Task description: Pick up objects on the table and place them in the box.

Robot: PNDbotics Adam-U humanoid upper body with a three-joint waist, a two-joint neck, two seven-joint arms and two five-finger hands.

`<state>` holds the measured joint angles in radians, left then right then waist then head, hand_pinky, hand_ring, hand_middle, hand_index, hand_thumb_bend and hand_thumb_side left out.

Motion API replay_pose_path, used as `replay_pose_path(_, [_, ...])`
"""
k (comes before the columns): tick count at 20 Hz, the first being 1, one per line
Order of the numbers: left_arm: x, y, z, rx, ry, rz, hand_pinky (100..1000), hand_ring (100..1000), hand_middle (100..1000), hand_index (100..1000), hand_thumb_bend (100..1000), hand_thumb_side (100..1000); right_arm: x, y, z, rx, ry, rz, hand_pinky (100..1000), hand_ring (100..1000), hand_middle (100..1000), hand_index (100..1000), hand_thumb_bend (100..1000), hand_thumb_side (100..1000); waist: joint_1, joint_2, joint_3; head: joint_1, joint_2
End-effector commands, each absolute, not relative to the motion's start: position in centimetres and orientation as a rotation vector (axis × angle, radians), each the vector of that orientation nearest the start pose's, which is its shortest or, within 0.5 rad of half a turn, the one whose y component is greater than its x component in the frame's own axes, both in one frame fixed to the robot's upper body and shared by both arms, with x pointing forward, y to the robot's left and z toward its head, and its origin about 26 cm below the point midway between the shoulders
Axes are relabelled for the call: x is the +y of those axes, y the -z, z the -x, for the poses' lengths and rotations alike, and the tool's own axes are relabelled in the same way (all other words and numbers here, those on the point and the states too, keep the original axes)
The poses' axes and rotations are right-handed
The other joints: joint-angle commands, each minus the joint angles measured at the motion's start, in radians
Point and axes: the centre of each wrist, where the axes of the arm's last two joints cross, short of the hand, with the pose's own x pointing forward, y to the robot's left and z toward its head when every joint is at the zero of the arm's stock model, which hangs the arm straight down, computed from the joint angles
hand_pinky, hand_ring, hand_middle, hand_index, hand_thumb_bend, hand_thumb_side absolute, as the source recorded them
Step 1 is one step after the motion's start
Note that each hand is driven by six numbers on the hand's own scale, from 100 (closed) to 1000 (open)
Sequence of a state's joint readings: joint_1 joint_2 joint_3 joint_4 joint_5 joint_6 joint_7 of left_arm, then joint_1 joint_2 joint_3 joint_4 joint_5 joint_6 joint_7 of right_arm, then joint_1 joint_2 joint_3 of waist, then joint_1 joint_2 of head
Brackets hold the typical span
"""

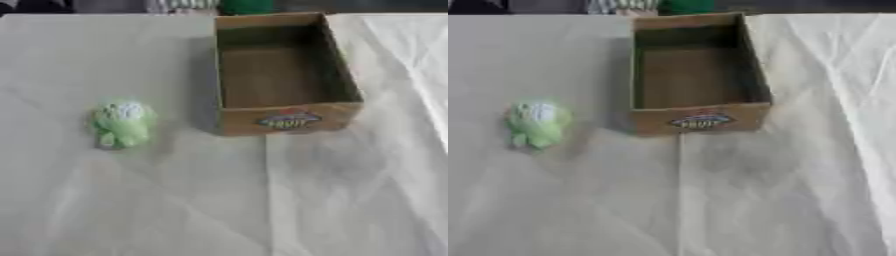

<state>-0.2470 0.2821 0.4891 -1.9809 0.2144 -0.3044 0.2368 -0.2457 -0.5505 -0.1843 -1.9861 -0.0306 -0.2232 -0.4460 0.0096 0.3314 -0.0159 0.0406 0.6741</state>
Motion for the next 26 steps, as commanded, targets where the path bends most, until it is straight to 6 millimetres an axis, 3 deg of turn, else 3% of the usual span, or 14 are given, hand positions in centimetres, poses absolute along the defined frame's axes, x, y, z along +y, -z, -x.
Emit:
replay_pose_path(1, [38.2,-21.9,-26.7,3.466,0.521,0.698,720,593,548,735,100,633,-34.2,-23.9,-28.4,-2.58,0.039,0.665,854,742,765,887,100,502,-0.002,-0.022,0.002,-0.006,0.019])
replay_pose_path(10, [38.5,-22.3,-26.5,3.412,0.483,0.852,706,606,556,742,100,640,-34.2,-23.9,-28.4,-2.58,0.039,0.662,854,742,764,887,100,504,-0.003,-0.033,0.01,-0.01,0.019])
replay_pose_path(16, [38.8,-26.4,-26.7,3.13,0.126,1.409,660,624,571,779,160,676,-34.4,-23.9,-28.3,-2.577,0.034,0.667,857,741,762,887,100,503,-0.004,-0.051,0.022,-0.017,0.016])
replay_pose_path(19, [38.7,-28.8,-27.1,2.921,0.03,1.664,630,624,569,783,279,674,-34.4,-24.0,-28.3,-2.582,0.032,0.667,856,740,761,886,100,505,-0.005,-0.056,0.021,-0.02,0.019])
replay_pose_path(23, [38.9,-30.5,-28.4,2.736,-0.134,1.872,633,665,615,830,357,769,-34.5,-24.2,-28.3,-2.59,0.026,0.664,855,740,761,886,100,509,-0.006,-0.064,0.02,-0.022,0.019])
replay_pose_path(26, [39.8,-31.7,-29.5,2.641,-0.348,1.983,623,681,645,843,419,711,-34.6,-24.3,-28.3,-2.593,0.028,0.667,854,740,769,885,100,504,-0.005,-0.068,0.02,-0.035,0.031])
